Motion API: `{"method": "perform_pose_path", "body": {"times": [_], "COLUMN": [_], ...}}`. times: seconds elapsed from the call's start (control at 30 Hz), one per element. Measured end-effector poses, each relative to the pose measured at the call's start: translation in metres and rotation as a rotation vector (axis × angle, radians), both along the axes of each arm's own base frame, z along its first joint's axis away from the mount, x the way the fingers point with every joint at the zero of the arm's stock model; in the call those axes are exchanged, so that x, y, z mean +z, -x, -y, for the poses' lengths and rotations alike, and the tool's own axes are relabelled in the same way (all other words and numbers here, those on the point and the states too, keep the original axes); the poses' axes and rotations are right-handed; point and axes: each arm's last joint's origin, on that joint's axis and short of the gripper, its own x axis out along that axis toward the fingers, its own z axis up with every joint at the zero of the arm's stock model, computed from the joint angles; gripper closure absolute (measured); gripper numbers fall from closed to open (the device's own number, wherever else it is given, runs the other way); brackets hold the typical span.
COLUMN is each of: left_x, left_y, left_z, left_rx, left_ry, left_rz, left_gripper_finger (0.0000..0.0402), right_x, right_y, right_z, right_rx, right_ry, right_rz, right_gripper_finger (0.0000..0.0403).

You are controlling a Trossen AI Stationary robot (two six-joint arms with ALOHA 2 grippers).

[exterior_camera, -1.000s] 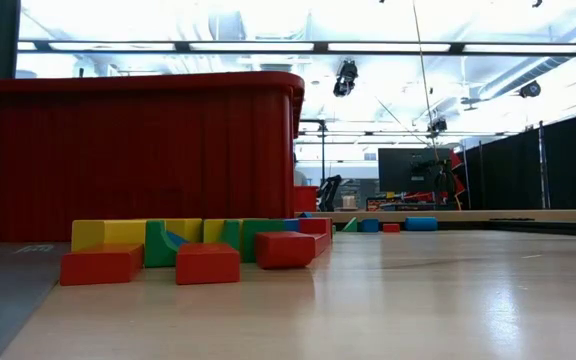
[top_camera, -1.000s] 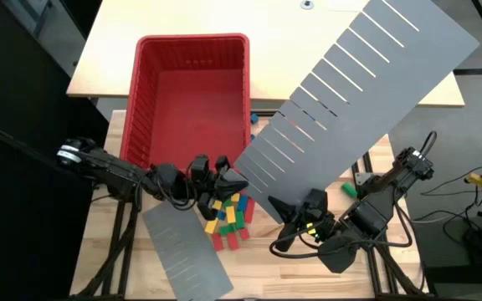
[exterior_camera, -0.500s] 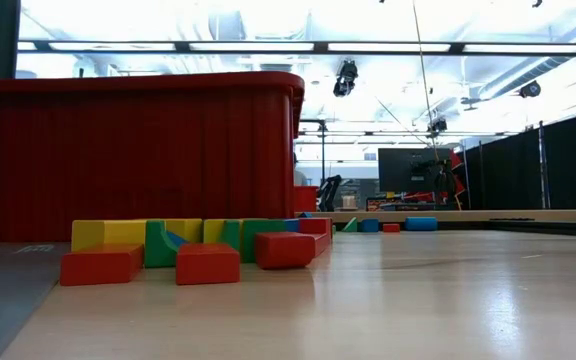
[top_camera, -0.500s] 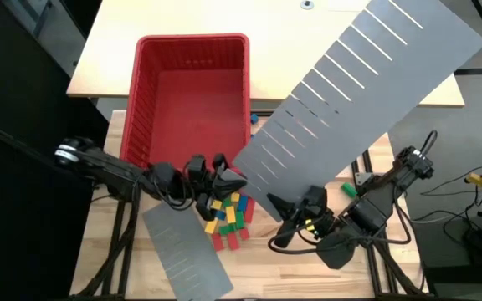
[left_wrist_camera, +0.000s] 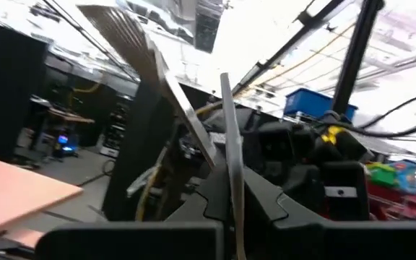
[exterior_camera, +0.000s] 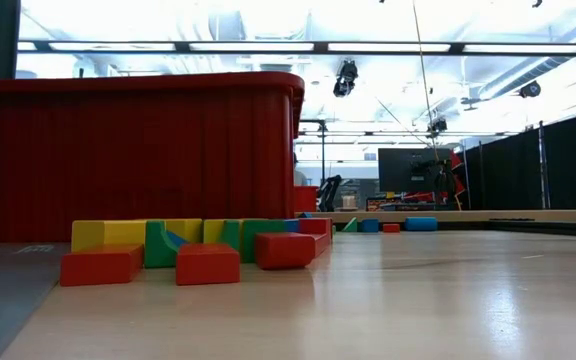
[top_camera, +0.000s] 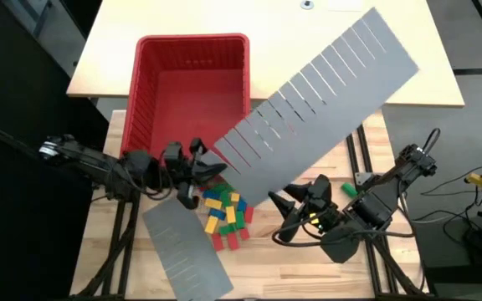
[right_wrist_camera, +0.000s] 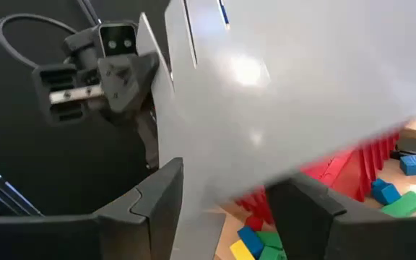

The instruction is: Sort blocks

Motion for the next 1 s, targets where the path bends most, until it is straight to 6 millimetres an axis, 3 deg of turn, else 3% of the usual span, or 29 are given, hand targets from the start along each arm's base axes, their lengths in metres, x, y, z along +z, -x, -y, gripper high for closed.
{"method": "perform_pose_path", "body": {"times": [0.53,0.8,1.0], "left_x": [0.032,0.036,0.043], "left_y": [0.069,0.084,0.104], "left_z": [-0.024,-0.028,-0.034], "left_rx": [0.2,0.214,0.222], "left_ry": [-0.053,-0.068,-0.06], "left_rz": [-0.014,-0.014,0.02], "left_gripper_finger": [0.0401,0.0401,0.0401], "right_x": [-0.003,-0.008,-0.018], "right_y": [0.0,0.002,0.016], "right_z": [0.001,0.007,0.024], "right_rx": [0.008,-0.008,-0.091], "right_ry": [-0.005,0.033,-0.012], "right_rz": [-0.019,-0.079,-0.13], "right_gripper_finger": [0.0232,0.0233,0.0225]}}
